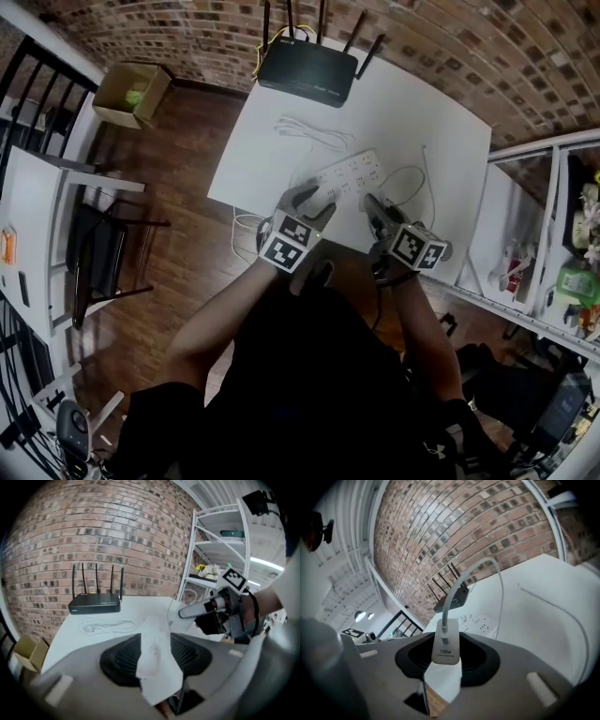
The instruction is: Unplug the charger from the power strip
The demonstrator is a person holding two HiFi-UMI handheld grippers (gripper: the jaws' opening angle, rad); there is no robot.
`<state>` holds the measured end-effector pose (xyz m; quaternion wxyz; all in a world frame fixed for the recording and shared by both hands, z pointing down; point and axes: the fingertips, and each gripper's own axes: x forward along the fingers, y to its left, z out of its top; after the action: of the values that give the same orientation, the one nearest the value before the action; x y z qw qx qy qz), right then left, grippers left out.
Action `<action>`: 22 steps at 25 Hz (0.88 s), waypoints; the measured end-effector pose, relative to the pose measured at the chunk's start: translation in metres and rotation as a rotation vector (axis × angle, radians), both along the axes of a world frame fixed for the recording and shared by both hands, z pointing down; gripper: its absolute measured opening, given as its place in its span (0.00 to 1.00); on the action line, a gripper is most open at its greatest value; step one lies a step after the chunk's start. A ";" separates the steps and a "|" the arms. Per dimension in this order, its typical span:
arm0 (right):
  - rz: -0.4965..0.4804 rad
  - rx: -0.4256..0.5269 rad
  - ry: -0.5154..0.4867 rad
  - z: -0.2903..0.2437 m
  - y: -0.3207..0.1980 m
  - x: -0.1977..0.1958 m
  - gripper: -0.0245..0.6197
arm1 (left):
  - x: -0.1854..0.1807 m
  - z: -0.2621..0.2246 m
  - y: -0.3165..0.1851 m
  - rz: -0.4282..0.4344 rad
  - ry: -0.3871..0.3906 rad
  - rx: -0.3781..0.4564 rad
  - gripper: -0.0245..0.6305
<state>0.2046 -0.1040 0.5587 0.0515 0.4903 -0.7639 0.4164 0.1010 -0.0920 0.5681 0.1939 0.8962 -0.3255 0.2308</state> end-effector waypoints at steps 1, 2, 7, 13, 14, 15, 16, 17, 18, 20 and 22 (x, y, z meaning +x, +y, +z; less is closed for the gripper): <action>0.025 -0.003 -0.041 -0.001 0.002 0.004 0.26 | -0.005 -0.006 0.006 -0.016 0.027 -0.013 0.33; 0.047 -0.006 -0.084 -0.003 0.004 0.008 0.26 | -0.009 -0.013 0.012 -0.032 0.053 -0.029 0.33; 0.176 -0.061 -0.197 0.013 0.020 0.038 0.26 | -0.032 -0.030 0.036 -0.097 0.093 -0.053 0.32; 0.270 -0.148 -0.211 0.053 0.037 0.065 0.26 | -0.042 -0.028 0.061 -0.111 0.098 -0.088 0.31; 0.274 -0.154 -0.205 0.058 0.038 0.067 0.26 | -0.042 -0.027 0.065 -0.106 0.095 -0.094 0.31; 0.276 -0.159 -0.198 0.061 0.039 0.067 0.26 | -0.041 -0.025 0.069 -0.100 0.091 -0.101 0.31; 0.276 -0.163 -0.193 0.064 0.039 0.067 0.26 | -0.040 -0.023 0.073 -0.094 0.087 -0.105 0.31; 0.274 -0.164 -0.189 0.066 0.039 0.066 0.26 | -0.040 -0.021 0.076 -0.091 0.085 -0.108 0.31; 0.271 -0.165 -0.186 0.067 0.039 0.065 0.26 | -0.039 -0.020 0.078 -0.091 0.085 -0.109 0.31; 0.265 -0.166 -0.180 0.069 0.037 0.062 0.26 | -0.038 -0.019 0.081 -0.089 0.087 -0.111 0.31; 0.260 -0.170 -0.173 0.072 0.035 0.059 0.26 | -0.038 -0.018 0.083 -0.086 0.091 -0.119 0.31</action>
<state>0.2632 -0.0690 0.6306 -0.0276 0.5413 -0.6576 0.5232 0.0632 -0.0091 0.5497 0.2710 0.8779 -0.3401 0.2005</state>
